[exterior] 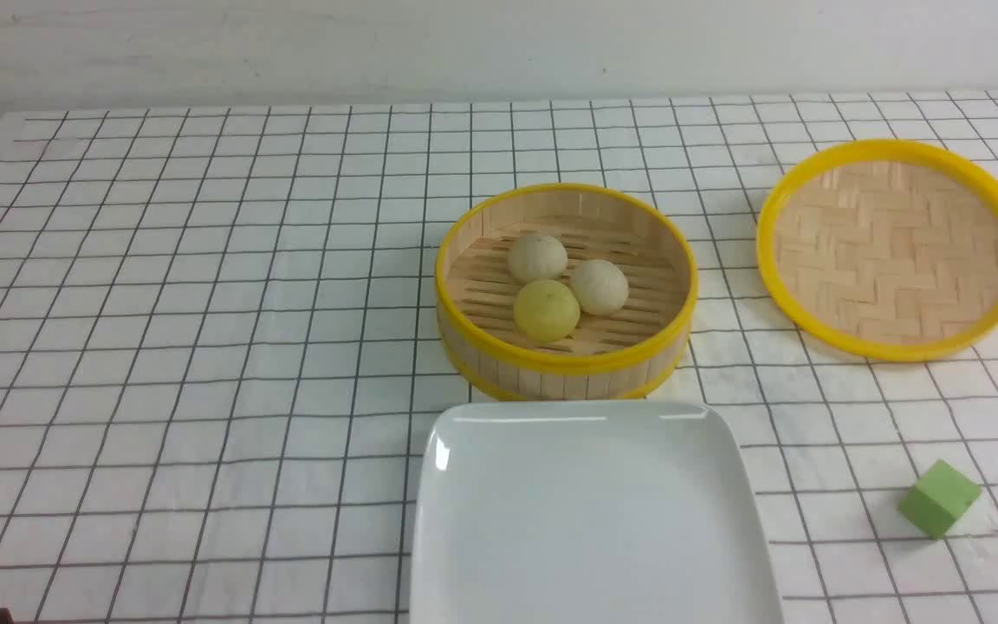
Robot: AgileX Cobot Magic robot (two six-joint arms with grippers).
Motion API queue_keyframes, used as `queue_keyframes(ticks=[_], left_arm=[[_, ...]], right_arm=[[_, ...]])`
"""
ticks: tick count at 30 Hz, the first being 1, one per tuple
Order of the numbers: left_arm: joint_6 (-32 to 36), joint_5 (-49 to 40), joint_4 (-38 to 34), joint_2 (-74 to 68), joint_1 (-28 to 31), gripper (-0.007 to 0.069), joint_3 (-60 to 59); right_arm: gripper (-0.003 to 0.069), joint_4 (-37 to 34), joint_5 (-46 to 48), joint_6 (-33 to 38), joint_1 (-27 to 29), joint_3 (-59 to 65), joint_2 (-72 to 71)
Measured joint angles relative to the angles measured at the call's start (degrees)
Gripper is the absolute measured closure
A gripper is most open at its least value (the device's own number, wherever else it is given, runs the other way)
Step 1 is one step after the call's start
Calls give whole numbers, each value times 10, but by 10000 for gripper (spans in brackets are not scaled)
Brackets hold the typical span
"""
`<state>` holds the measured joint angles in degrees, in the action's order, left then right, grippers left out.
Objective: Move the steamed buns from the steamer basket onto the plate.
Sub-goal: Use the right arm to grab the steamed stuffed bun that is closest to it
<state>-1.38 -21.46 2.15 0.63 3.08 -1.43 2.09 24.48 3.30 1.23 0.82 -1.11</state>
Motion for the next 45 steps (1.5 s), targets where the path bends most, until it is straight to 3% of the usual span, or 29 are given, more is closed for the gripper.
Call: queue_keyframes(ticks=[38, 45], left_arm=[[0, 0, 0, 0, 0, 382, 0], [0, 0, 0, 0, 0, 382, 0]], right_arm=[[417, -1, 0, -1, 0, 0, 0], [417, -77, -37, -33, 0, -21, 0]])
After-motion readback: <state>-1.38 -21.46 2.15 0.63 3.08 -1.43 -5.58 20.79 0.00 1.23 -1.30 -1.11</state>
